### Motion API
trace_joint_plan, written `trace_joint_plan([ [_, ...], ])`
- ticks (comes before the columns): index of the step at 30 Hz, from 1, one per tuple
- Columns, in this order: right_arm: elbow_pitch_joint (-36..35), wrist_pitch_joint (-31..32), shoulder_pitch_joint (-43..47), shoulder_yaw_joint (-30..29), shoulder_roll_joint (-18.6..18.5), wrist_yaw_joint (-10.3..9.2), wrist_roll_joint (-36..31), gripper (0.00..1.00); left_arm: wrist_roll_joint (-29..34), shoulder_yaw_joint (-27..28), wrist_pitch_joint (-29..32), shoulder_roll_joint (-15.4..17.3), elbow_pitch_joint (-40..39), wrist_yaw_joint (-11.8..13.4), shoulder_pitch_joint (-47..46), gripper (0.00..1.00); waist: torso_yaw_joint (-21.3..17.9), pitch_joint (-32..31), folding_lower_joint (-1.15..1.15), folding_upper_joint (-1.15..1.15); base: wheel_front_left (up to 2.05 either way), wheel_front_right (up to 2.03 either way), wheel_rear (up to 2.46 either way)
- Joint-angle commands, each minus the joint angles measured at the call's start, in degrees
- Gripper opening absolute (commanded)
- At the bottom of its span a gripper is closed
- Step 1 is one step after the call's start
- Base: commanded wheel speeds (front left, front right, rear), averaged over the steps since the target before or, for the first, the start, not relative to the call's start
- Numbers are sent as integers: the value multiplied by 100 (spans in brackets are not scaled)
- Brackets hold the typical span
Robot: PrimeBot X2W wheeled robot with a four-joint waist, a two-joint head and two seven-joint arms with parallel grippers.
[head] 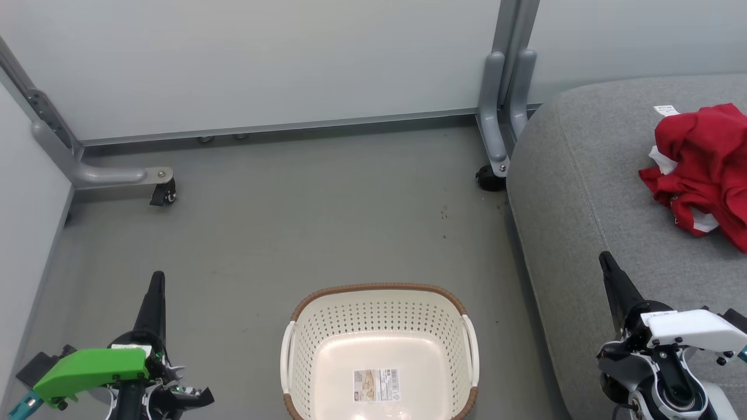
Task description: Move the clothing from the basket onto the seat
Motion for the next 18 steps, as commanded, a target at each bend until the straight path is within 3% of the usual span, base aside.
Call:
trace_joint_plan([
  [1, 30, 45, -100, -23, -6, 2, 125, 0, -119, 24, 33, 30, 15, -38, -96, 0, 2, -5, 0, 0, 0, 0, 0],
  [18, 105, 123, -118, -83, 31, 2, 394, 0, -419, 94, 127, 14, 33, -61, -122, 0, 9, -37, 0, 0, 0, 0, 0],
])
